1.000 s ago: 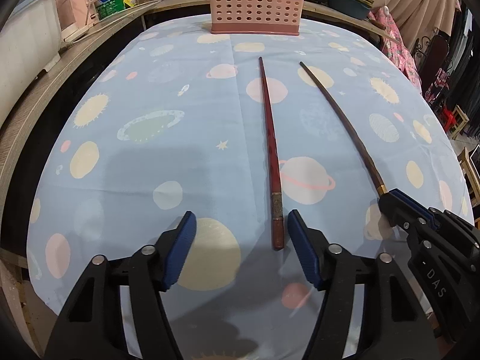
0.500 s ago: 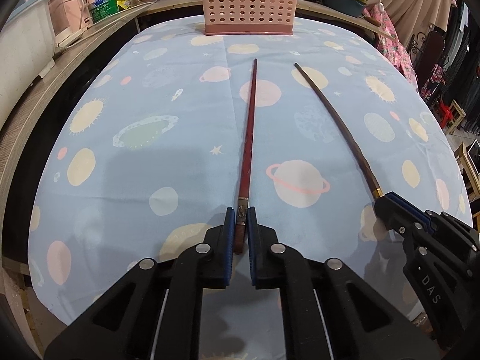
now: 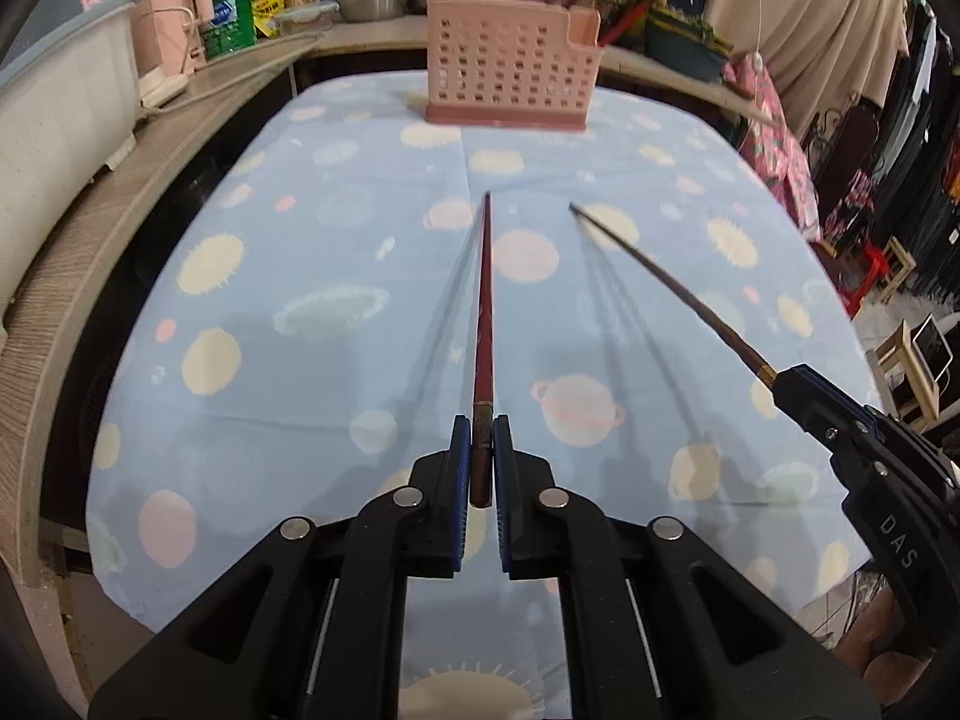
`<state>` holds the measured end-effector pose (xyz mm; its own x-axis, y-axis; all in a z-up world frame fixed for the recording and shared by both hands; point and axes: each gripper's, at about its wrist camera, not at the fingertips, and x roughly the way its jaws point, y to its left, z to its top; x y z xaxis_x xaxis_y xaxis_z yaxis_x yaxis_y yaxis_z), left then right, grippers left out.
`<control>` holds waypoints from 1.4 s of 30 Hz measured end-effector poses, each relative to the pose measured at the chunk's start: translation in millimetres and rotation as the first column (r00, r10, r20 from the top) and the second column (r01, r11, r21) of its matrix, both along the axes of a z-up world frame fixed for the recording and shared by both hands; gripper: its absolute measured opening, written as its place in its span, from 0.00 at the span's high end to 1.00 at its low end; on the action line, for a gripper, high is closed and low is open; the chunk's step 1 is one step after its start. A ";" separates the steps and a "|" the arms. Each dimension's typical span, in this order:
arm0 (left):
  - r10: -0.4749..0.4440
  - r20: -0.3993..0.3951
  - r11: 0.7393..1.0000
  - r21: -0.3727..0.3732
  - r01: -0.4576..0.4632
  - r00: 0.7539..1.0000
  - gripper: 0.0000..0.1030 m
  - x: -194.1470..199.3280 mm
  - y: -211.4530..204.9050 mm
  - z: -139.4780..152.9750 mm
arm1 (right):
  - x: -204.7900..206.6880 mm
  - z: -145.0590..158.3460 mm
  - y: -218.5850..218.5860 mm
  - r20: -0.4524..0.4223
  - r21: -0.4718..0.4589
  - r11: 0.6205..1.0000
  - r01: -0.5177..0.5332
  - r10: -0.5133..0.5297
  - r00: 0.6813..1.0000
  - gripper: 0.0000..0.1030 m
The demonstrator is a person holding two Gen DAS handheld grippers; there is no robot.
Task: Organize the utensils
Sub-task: 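Lift the dark red chopstick with the left tool while the right tool carries the brown one to the basket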
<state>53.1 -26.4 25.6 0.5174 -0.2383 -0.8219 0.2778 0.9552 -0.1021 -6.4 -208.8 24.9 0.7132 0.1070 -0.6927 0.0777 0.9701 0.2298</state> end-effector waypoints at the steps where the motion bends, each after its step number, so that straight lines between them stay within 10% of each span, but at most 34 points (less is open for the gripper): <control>1: 0.003 0.009 1.000 -0.010 -0.003 1.000 0.93 0.9 2.2 6.8 | 0.1 7.8 -1.4 0.017 0.002 1.000 0.002 -0.002 1.000 0.93; 26: 0.072 0.291 0.985 -0.170 -0.022 0.954 0.93 111.7 6.4 186.2 | 91.6 168.5 -27.8 0.355 0.031 0.999 0.018 -0.027 0.934 0.93; 42: 0.199 0.485 0.960 -0.269 -0.071 0.852 0.93 237.0 -12.2 290.4 | 248.9 268.7 -51.3 0.499 0.071 0.996 0.062 -0.089 0.862 0.93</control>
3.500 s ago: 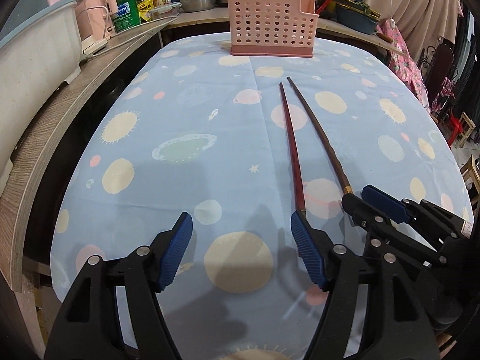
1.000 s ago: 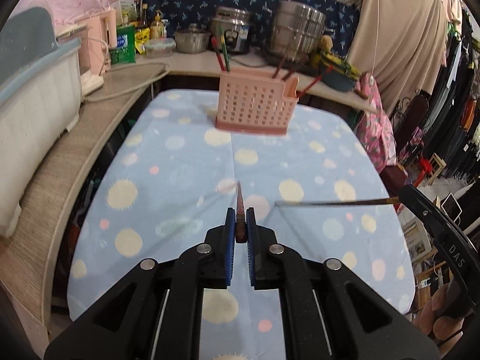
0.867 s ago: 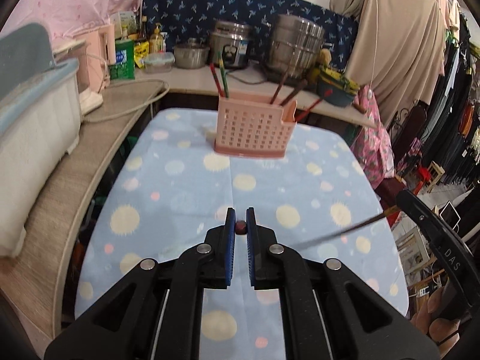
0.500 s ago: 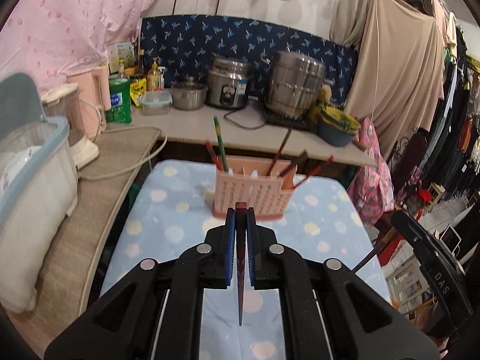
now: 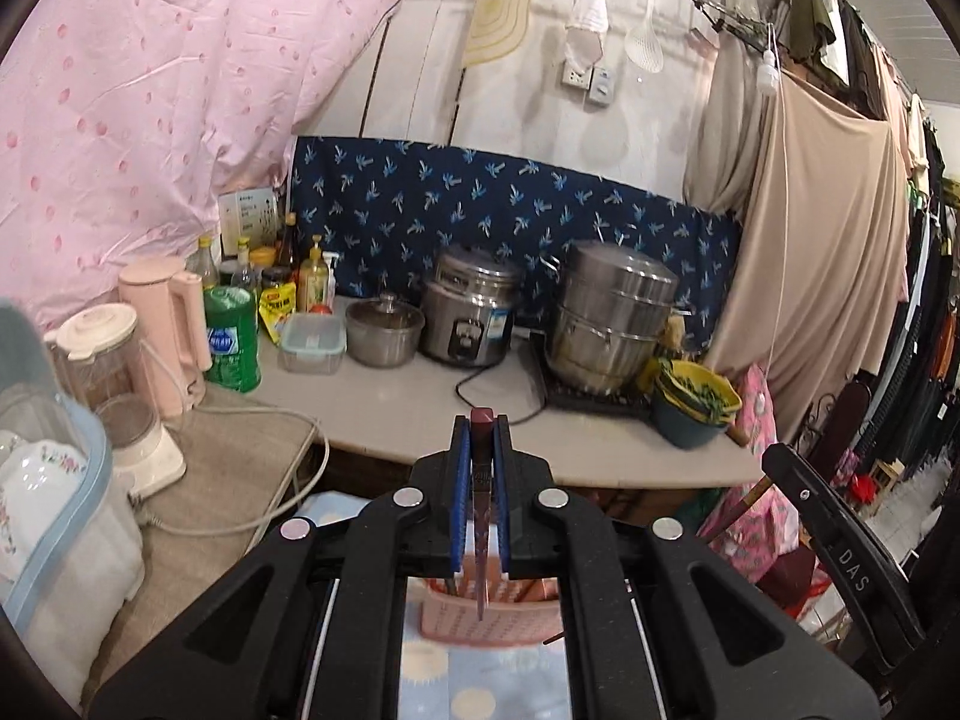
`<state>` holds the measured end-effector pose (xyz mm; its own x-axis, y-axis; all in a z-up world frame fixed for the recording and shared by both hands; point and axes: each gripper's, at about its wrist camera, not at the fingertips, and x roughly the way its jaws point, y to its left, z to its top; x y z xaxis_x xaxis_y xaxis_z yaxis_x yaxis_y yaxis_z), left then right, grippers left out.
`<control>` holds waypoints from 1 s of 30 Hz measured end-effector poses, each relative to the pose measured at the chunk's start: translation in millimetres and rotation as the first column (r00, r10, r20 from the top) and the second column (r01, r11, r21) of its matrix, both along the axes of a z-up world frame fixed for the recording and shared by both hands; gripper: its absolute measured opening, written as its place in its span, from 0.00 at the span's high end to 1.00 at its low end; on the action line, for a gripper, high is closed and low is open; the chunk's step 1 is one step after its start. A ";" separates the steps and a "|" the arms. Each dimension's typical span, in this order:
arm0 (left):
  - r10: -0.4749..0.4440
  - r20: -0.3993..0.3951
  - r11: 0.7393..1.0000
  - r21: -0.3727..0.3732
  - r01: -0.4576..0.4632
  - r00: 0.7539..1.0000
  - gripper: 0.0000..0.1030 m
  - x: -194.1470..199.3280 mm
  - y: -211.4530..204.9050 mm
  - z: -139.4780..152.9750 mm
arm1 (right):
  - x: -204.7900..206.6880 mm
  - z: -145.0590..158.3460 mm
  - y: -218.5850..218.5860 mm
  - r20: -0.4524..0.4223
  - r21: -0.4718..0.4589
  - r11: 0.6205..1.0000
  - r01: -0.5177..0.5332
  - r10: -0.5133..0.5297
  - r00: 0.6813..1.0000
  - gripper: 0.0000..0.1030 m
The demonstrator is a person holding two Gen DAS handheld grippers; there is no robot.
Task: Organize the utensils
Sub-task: 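Lift the dark red chopstick with the left tool while the right tool carries the brown one to the basket, then open the left tool over the pink basket while the right tool releases its chopstick there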
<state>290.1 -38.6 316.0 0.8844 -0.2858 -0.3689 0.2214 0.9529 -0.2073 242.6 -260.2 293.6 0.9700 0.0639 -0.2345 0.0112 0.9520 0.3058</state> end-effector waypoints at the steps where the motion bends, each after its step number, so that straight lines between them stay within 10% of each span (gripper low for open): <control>1: 0.001 0.002 1.000 -0.001 -0.001 1.000 0.93 6.1 -2.4 -0.4 | 9.1 2.2 -0.4 -0.001 0.000 1.000 0.003 -0.003 1.000 0.93; 22: -0.007 -0.170 0.999 0.036 0.013 0.985 0.93 87.3 -22.5 -96.6 | 105.6 -93.4 -1.6 -0.196 -0.020 1.000 -0.005 0.001 0.981 0.93; 30: 0.010 -0.168 0.998 0.055 0.000 0.986 0.64 77.2 -21.2 -107.2 | 92.8 -103.3 -3.7 -0.210 -0.029 1.000 -0.010 0.004 0.978 0.79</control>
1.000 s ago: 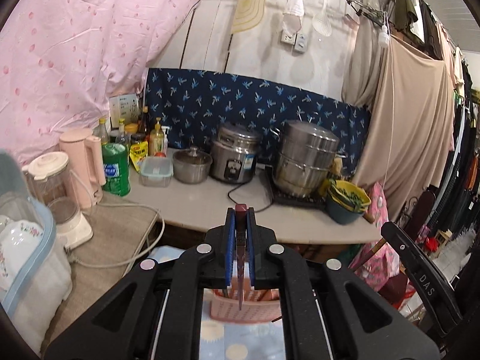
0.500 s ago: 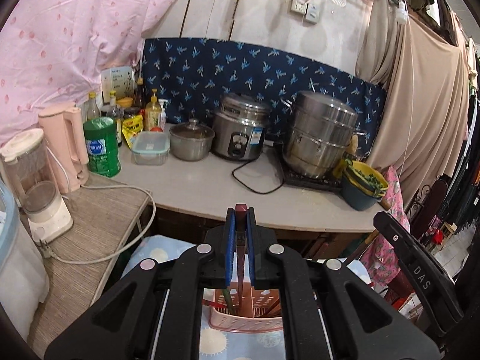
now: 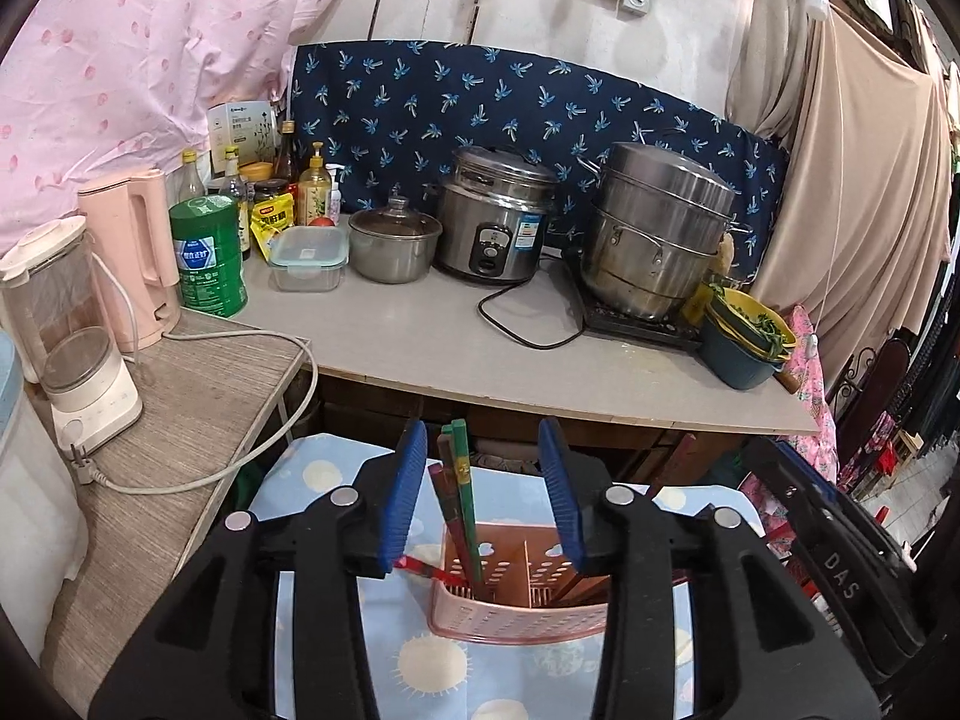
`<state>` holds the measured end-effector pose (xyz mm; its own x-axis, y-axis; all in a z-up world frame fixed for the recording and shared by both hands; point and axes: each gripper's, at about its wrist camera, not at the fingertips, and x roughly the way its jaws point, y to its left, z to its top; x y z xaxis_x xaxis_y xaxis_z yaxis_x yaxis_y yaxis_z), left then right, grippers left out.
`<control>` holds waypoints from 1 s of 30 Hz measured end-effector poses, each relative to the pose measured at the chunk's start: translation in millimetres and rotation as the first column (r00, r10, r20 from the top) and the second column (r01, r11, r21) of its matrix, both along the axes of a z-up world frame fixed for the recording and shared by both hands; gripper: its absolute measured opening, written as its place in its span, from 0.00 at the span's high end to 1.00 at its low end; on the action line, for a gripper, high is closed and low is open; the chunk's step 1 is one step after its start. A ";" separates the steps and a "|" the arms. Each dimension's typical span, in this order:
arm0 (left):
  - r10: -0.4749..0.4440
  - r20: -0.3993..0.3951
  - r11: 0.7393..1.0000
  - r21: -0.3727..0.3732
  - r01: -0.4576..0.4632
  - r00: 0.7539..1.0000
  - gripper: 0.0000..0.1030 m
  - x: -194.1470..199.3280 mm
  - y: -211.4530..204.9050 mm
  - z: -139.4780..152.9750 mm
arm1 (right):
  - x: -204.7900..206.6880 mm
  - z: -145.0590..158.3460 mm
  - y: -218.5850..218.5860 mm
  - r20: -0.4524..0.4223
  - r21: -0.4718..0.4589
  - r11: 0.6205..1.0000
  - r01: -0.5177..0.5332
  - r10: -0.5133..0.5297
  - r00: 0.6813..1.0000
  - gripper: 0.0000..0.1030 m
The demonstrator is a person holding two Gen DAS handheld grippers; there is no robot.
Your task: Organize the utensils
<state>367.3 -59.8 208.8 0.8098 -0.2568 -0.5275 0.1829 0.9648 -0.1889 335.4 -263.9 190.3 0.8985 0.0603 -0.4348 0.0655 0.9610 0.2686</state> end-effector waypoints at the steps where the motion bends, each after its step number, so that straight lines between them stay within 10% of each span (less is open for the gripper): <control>1: -0.001 -0.001 1.000 0.001 0.001 1.000 0.64 -1.5 0.1 -0.1 | -3.7 0.7 -0.1 0.003 -0.003 1.000 0.002 -0.002 1.000 0.78; 9: 0.002 0.005 1.000 0.027 -0.002 1.000 0.62 -32.1 3.0 0.9 | -38.1 3.1 3.1 0.008 -0.025 1.000 -0.008 0.009 1.000 0.70; 23: 0.036 0.011 0.990 0.139 -0.037 0.999 0.21 -118.7 12.7 -21.0 | -133.4 -21.8 16.2 -0.053 -0.029 0.999 -0.036 0.034 0.998 0.53; 30: 0.060 -0.010 0.977 0.208 -0.057 0.998 0.14 -157.3 18.8 -45.5 | -176.9 -37.1 20.3 -0.069 -0.029 0.999 -0.031 0.029 0.997 0.29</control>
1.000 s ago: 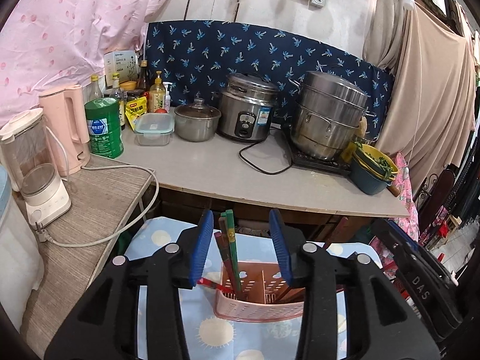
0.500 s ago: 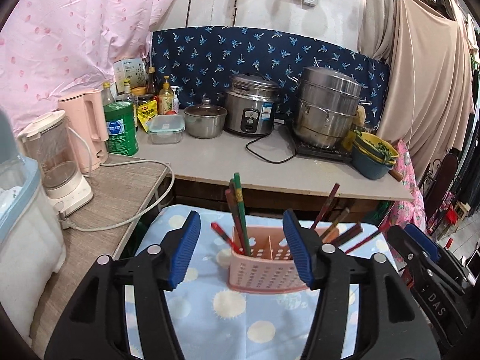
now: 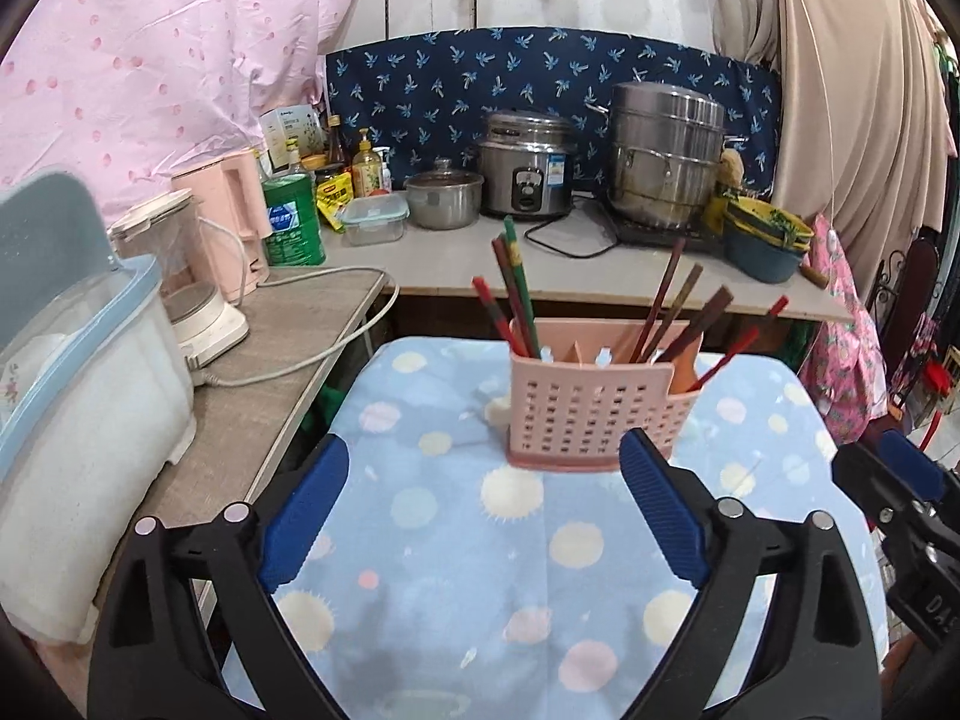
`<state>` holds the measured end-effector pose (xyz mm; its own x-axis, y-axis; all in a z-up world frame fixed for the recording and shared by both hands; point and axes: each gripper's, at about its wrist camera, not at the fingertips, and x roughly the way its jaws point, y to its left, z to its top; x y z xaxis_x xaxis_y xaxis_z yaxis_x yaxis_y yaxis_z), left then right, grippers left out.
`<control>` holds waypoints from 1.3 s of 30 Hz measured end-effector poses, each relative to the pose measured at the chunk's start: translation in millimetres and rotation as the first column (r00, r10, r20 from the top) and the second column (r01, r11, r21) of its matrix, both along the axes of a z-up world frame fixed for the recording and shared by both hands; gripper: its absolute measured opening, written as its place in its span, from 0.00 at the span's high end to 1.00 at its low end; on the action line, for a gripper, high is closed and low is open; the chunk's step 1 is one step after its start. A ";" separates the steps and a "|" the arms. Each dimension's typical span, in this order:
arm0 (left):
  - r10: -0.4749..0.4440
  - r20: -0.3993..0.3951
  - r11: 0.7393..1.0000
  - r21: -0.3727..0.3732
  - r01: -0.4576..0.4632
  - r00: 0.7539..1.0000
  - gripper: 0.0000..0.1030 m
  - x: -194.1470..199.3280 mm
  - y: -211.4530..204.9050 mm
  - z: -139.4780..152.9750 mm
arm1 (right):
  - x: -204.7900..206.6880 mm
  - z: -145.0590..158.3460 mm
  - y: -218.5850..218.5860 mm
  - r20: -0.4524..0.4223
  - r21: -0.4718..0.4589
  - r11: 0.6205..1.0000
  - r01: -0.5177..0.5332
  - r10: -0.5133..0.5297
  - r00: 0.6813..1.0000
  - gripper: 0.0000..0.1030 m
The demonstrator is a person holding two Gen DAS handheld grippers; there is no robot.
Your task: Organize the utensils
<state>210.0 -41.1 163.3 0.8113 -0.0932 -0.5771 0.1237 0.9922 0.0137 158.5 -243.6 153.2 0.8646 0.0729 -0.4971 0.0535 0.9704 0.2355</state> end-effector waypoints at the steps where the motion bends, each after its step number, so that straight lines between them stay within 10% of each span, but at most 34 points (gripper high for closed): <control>1: 0.007 0.000 1.000 0.011 -0.007 1.000 0.12 -5.5 0.9 -3.6 | -7.4 -3.4 0.7 -0.004 -0.004 1.000 0.004 -0.004 1.000 0.26; 39: 0.052 -0.168 0.998 0.037 -0.047 0.984 0.07 -67.2 14.4 -73.5 | -69.3 -60.0 8.5 -0.143 -0.098 0.994 0.047 -0.061 0.988 0.06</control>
<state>142.8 -26.7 89.8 0.7054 -0.0343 -0.7080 0.0777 0.9966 0.0291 89.2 -235.1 93.2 0.7841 -0.0254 -0.6201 0.1337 0.9826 0.1288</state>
